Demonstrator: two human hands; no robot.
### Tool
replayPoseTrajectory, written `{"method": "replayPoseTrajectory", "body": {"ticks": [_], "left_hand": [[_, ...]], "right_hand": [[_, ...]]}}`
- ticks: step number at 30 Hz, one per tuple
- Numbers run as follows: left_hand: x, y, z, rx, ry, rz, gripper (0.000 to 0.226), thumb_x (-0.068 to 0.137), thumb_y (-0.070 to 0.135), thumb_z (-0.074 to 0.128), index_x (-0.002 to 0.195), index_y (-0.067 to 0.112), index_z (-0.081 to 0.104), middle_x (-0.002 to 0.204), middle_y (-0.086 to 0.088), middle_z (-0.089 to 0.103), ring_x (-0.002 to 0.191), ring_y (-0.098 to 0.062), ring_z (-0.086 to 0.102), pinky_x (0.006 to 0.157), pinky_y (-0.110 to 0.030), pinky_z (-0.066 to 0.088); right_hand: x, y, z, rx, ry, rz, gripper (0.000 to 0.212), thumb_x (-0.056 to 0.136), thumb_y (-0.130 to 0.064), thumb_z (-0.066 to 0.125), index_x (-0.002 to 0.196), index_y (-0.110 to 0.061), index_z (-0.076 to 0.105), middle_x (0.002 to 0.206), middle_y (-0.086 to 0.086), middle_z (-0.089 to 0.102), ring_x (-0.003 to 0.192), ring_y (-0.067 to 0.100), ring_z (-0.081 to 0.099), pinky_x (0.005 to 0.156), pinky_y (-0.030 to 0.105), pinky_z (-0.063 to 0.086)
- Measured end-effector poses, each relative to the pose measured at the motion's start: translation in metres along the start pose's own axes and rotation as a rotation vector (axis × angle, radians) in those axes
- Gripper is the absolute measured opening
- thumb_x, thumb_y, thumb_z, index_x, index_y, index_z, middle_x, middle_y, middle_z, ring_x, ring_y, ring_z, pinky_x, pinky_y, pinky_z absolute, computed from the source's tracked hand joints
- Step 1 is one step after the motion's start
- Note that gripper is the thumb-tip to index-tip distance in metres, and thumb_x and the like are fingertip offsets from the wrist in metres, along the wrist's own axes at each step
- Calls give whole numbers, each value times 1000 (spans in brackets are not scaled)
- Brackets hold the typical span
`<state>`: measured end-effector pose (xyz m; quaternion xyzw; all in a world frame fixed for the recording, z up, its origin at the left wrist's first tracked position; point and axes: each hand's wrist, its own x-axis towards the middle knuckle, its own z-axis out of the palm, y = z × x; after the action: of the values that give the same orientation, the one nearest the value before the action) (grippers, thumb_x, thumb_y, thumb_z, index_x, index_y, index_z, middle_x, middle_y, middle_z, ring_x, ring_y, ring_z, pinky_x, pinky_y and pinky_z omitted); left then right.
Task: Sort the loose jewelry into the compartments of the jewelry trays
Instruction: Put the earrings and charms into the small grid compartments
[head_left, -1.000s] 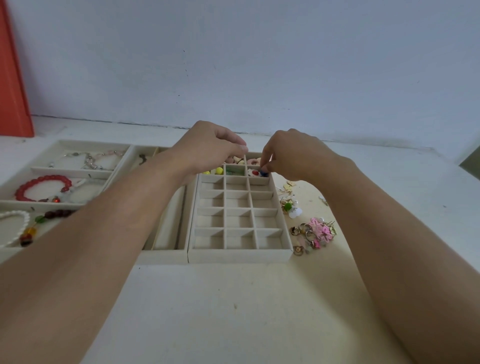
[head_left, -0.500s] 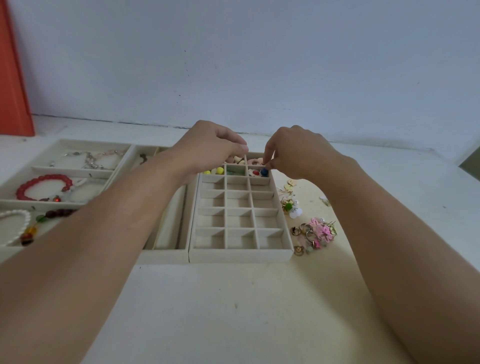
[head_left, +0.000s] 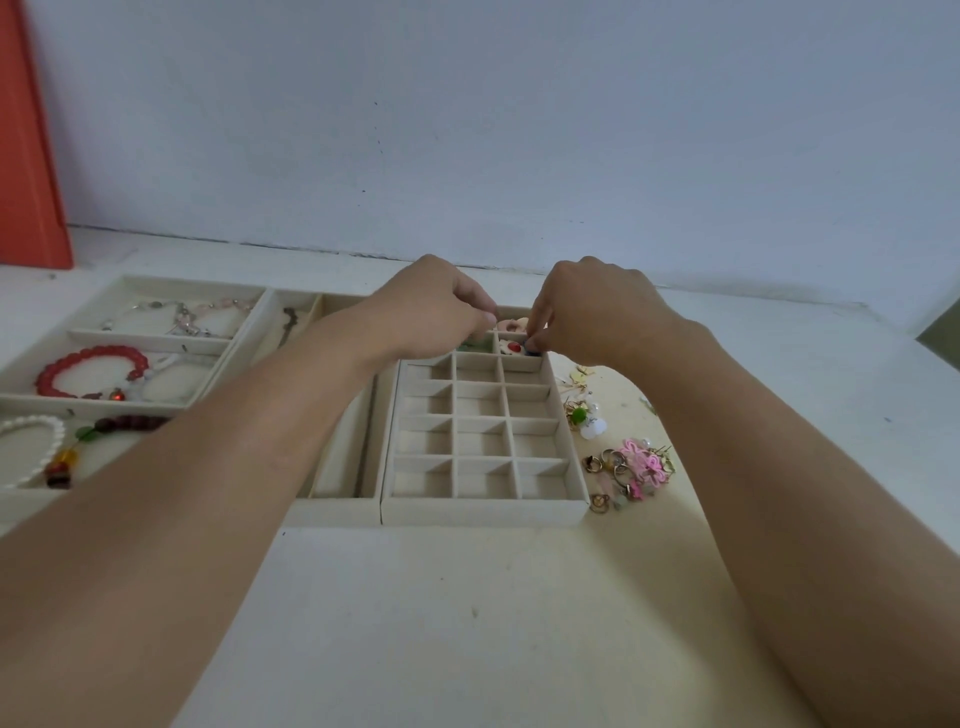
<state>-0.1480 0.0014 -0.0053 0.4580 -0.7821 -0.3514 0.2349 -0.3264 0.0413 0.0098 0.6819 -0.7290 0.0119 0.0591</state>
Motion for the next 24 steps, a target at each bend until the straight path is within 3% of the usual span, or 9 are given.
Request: {"method": "replayPoseTrajectory", "body": {"ticks": [3, 9, 14, 18, 21, 24], "left_hand": [[-1, 2, 6, 190, -38, 38, 17, 97, 26, 62, 99, 29, 78, 55, 19, 54, 52, 2, 49, 53, -16, 33], [-4, 6, 19, 483, -141, 130, 28, 104, 32, 50, 115, 37, 75, 66, 15, 49, 61, -6, 45, 53, -23, 31], [-2, 6, 18, 492, -145, 143, 28, 103, 30, 53, 120, 40, 72, 68, 22, 43, 62, -2, 41, 53, -16, 27], [-3, 5, 19, 459, -133, 145, 27, 103, 32, 53, 120, 38, 73, 74, 23, 47, 77, -13, 51, 57, -16, 31], [-3, 5, 19, 425, -130, 125, 25, 102, 30, 55, 118, 36, 74, 77, 24, 49, 80, -11, 52, 62, -20, 34], [-1, 4, 21, 373, -124, 95, 24, 102, 26, 54, 114, 32, 73, 79, 24, 48, 72, -4, 51, 57, -16, 33]], "right_hand": [[0, -1, 2, -4, 12, 0, 16, 87, -38, 73, 100, -29, 75, 101, 0, 68, 91, 24, 65, 68, 32, 41], [0, 0, 3, 28, 31, -12, 6, 90, -31, 70, 93, -34, 74, 96, -2, 69, 89, 23, 66, 67, 32, 42], [1, 1, 6, 41, 33, -13, 7, 91, -32, 68, 94, -34, 74, 96, -3, 70, 90, 23, 66, 66, 31, 40], [1, 2, 4, 47, 18, -17, 8, 90, -32, 68, 93, -36, 74, 96, -4, 70, 95, 23, 65, 69, 31, 39], [-1, 1, 2, 79, -6, -22, 8, 87, -32, 72, 91, -38, 75, 97, -6, 70, 93, 21, 66, 70, 30, 42], [-4, -1, -1, 90, -16, -16, 10, 85, -32, 74, 93, -38, 77, 97, -5, 70, 90, 21, 67, 71, 30, 45]]}}
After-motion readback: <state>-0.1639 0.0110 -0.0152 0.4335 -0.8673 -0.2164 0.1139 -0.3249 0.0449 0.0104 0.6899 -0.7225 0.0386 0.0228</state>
